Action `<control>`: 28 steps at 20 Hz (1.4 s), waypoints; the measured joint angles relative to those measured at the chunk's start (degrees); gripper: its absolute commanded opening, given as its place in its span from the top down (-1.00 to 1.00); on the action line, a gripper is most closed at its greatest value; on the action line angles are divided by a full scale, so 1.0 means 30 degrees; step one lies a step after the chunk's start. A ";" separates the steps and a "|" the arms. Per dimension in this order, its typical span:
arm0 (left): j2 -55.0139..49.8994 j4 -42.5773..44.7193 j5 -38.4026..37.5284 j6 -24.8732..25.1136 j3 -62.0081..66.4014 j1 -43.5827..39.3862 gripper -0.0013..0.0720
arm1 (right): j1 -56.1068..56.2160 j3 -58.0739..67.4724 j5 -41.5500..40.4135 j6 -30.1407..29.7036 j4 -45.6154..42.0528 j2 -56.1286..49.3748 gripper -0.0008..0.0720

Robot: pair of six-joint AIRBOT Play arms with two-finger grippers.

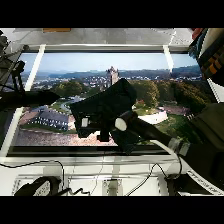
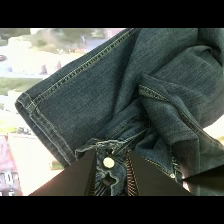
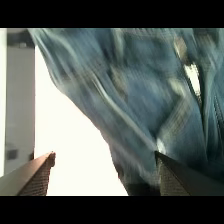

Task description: Fold the clothes and pants, and hang the long-sleeved shirts on hangers.

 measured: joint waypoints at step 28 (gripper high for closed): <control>-0.0095 -0.0743 0.1625 -0.1989 -0.6411 -0.3308 -0.26 | -1.0331 0.3045 -0.3264 0.7912 -0.0823 0.1268 0.88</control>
